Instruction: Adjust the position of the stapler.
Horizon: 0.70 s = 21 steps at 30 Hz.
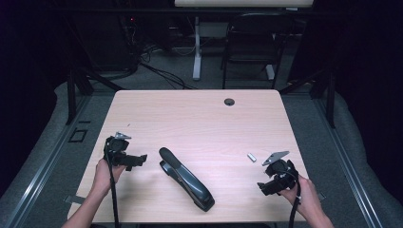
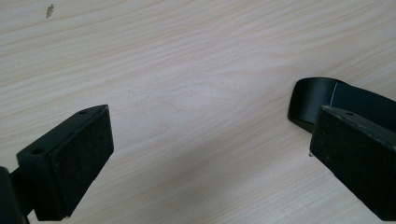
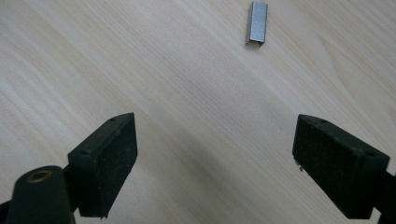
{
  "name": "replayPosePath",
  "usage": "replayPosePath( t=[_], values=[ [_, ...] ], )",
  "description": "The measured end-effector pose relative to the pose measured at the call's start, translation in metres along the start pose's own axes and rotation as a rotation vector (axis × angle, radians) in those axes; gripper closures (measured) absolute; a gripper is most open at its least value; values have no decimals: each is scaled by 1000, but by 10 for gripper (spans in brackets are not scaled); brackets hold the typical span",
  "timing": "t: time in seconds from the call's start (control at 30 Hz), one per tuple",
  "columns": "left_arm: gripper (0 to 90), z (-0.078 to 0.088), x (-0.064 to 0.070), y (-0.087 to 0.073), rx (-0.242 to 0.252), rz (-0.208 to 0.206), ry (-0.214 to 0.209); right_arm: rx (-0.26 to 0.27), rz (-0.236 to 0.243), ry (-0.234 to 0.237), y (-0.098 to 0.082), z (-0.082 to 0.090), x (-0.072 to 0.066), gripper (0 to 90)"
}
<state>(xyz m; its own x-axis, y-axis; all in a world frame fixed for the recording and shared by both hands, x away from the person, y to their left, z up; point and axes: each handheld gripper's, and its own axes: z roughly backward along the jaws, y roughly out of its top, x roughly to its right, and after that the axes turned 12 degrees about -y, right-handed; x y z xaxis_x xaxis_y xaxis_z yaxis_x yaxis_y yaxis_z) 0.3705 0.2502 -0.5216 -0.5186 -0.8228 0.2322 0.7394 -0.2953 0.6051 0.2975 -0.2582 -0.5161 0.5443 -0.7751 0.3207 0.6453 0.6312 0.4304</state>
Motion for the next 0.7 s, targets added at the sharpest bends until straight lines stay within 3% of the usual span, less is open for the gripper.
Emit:
replayPosePath(
  t=[0.33,0.53,0.57,0.7],
  values=[
    [0,1,6,1,6,6,8,10,-4,46,2,-2,-3,143],
    [1,3,16,4,20,-20,0,30,-1,74,7,-1,-10,148],
    [1,4,19,4,20,-21,-4,48,-20,95,8,-2,-12,149],
    [1,5,26,4,28,-36,2,52,-3,102,12,1,-18,150]
  ],
)
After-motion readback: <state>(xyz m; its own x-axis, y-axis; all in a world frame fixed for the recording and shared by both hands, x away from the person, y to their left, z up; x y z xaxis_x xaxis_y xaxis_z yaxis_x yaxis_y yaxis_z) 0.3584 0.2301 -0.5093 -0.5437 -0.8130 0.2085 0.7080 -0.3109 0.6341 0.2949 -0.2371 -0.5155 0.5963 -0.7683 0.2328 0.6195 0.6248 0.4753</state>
